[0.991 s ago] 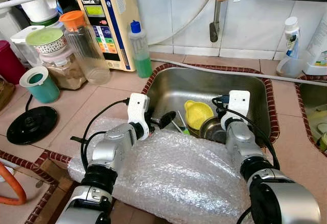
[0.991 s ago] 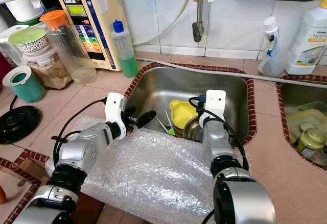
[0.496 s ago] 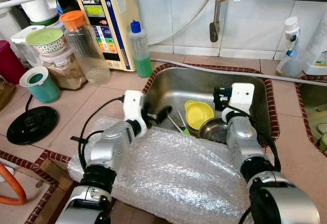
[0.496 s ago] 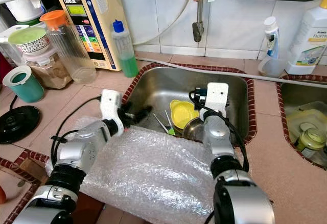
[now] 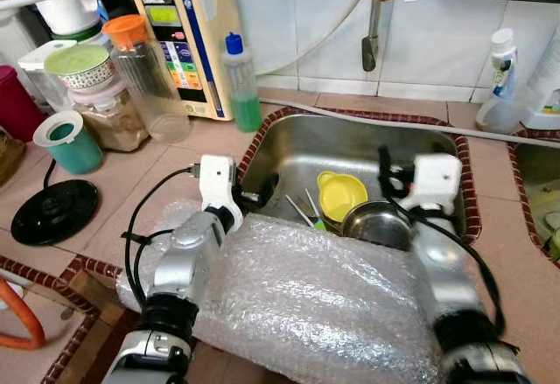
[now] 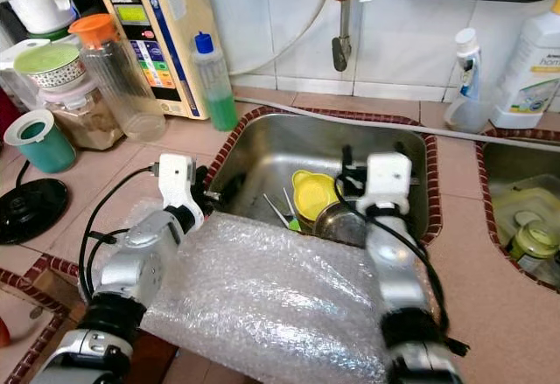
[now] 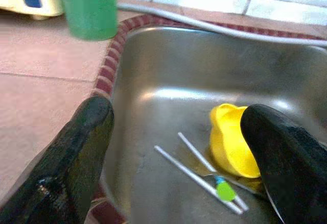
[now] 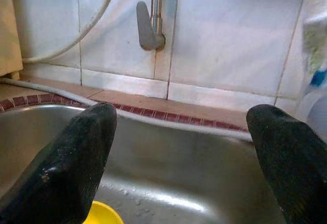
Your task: Kitchen organization
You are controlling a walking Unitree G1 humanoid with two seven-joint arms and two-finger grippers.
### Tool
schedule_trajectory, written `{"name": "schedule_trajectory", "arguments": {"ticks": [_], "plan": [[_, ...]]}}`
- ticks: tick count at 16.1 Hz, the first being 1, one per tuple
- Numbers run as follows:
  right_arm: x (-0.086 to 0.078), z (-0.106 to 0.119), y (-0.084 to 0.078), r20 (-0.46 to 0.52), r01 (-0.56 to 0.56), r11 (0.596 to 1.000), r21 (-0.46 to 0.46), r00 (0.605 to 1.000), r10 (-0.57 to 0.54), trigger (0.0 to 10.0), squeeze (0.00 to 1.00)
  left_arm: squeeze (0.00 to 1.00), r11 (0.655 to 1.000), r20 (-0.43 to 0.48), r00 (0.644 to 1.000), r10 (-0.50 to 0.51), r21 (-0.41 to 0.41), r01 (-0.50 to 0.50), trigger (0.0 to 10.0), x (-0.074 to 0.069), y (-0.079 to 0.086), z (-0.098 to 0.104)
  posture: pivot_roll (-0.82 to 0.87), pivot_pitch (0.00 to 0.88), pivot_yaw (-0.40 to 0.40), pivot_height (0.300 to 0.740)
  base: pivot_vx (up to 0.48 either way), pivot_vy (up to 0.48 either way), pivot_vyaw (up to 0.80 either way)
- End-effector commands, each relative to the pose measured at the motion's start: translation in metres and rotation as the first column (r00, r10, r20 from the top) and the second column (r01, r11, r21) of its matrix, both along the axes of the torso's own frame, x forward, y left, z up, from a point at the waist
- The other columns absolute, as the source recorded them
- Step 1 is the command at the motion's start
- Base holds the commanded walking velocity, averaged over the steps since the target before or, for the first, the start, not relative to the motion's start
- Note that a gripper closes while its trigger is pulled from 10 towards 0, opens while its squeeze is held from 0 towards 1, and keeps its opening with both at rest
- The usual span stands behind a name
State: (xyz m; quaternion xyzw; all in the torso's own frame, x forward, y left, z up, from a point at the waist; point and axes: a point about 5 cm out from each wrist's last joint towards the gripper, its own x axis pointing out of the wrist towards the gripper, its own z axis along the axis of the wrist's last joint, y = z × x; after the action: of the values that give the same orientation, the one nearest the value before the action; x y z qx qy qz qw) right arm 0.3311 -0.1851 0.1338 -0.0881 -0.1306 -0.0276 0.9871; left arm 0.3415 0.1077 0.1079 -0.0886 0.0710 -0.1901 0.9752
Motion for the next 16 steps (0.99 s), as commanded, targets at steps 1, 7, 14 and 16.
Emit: {"name": "schedule_trajectory", "arguments": {"ticks": [1, 7, 14, 16], "plan": [[-0.003, 0.009, 0.005, 0.028, -0.03, 0.999, -0.011, 0.999, 0.03, 10.0, 1.0, 0.0, 0.999, 0.028, 0.999, 0.032, 0.033, -0.033, 10.0, -0.001, 0.005, 0.001, 0.01, 0.0, 0.105, 0.74, 0.0, 0.0, 0.0], [-0.034, 0.013, 0.009, 0.023, -0.046, 0.998, -0.044, 0.999, 0.047, 10.0, 1.0, 0.0, 0.984, -0.007, 0.986, 0.169, 0.062, -0.168, 10.0, -0.009, 0.019, -0.005, 0.0, 0.0, 0.06, 0.74, 0.0, 0.0, 0.0], [-0.036, 0.017, 0.0, -0.05, -0.024, 0.998, -0.05, 0.999, 0.021, 10.0, 1.0, 0.0, 0.993, -0.001, 0.993, 0.12, 0.017, -0.12, 10.0, -0.016, 0.005, -0.004, -0.01, 0.0, 0.044, 0.74, 0.0, 0.0, 0.0], [-0.037, 0.014, 0.004, -0.067, -0.016, 1.0, -0.027, 0.998, 0.014, 10.0, 1.0, 0.0, 0.988, -0.049, 0.987, 0.153, 0.011, -0.152, 10.0, -0.022, 0.009, -0.014, -0.01, 0.0, 0.074, 0.74, 0.0, 0.0, -0.8]]}}
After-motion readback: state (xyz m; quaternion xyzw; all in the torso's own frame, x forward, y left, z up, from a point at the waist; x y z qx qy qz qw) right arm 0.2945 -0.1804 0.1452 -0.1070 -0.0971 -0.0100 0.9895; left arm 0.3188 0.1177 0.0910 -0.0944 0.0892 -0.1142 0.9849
